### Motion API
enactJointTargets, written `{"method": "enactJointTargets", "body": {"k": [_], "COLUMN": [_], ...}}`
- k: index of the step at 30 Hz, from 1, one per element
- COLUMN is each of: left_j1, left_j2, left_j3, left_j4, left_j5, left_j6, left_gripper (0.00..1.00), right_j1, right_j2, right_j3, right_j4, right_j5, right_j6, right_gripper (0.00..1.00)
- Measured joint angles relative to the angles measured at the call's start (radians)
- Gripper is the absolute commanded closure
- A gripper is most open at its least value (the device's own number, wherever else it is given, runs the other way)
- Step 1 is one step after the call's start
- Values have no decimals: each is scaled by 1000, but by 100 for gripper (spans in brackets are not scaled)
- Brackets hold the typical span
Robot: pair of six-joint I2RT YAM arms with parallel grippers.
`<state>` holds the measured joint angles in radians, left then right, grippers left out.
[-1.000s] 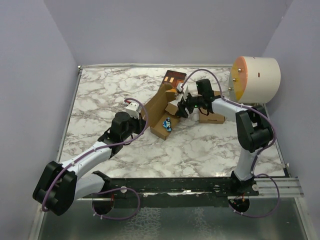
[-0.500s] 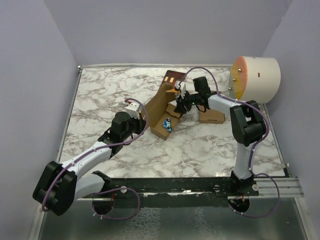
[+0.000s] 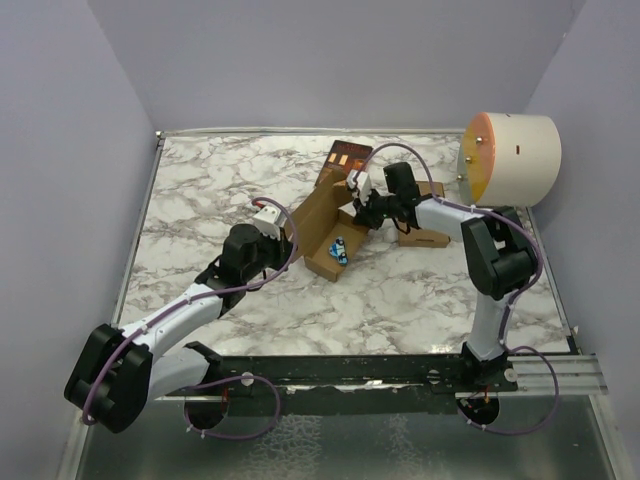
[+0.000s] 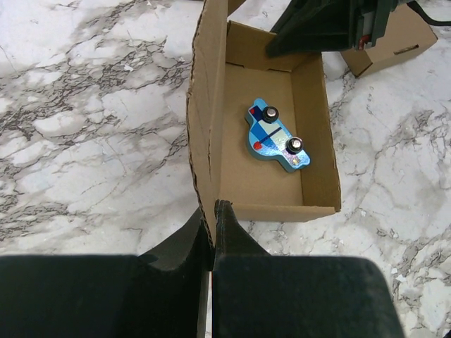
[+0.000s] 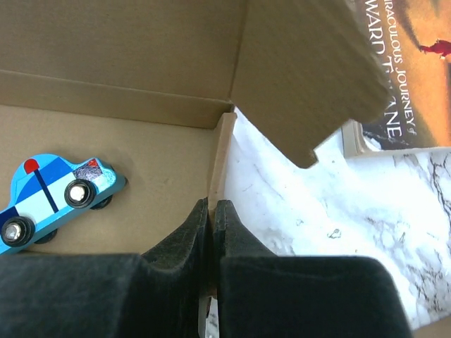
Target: Fold the paper box
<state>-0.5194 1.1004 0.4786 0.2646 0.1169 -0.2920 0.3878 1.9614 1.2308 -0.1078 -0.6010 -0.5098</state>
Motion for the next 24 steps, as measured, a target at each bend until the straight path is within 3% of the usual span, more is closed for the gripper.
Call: {"method": "enactJointTargets", "body": {"k": [4,8,13,19,21,24], "left_j1": [0,0,0,0,0,0], "left_j2": [-3,-3,-3,-3,-3,-3], "left_j3": [0,0,0,0,0,0], "left_j4": [-5,-10,-10,-10,-10,-11], "left_j5": [14,18,35,51,51,56], "left_j6": [0,3,7,7,7,6], "left_gripper": [100,100,100,100,100,100], "right_j1": [42,77,79,79,79,83], "right_j2": [-62,-120,-161,-161,-160,-159], "right_j3": [-84,-151,-217,-229,-229,-229], "right_j4": [53,69,58,48,48,54], "right_j5": [122,212,241,256,259,286], "right_j6": [10,18,15,16,15,16], "right_gripper": [99,82,80,84,97,99]}}
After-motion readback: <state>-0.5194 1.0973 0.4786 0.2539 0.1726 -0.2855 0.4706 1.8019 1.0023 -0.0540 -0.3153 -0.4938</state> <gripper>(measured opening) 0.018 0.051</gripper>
